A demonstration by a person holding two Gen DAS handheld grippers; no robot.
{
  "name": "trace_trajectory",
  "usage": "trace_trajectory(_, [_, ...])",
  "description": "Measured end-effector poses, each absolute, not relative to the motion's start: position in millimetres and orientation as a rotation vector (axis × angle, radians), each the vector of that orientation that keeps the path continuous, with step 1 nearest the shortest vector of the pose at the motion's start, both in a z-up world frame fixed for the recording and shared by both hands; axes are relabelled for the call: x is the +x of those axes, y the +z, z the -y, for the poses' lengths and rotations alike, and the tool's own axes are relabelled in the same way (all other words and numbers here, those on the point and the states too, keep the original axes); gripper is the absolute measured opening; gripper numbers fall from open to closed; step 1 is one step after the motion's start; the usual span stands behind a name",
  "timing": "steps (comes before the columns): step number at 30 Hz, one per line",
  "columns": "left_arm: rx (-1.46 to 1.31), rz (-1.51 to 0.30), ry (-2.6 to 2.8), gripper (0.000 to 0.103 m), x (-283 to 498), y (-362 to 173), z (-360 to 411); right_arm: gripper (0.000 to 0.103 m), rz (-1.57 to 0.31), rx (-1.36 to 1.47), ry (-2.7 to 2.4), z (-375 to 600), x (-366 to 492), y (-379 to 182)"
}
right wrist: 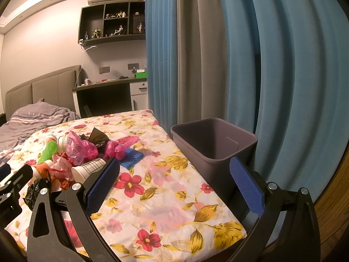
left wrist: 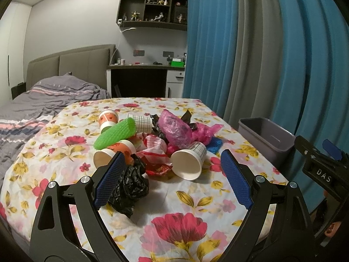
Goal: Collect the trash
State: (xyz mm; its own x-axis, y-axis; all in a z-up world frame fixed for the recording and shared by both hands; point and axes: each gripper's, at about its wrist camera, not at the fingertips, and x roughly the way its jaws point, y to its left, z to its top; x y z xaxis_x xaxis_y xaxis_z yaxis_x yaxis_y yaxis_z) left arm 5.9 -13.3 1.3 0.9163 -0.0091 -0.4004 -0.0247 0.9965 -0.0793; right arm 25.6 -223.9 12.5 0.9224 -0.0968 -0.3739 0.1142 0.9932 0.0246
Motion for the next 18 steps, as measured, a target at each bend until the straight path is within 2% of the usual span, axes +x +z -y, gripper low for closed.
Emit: trace_trajectory(18, [-0.087, -0.41, 0.014, 0.088, 4.1, 3.9, 10.6, 0.098, -0.359, 0.055, -0.093, 224.0, 24.6, 11.3])
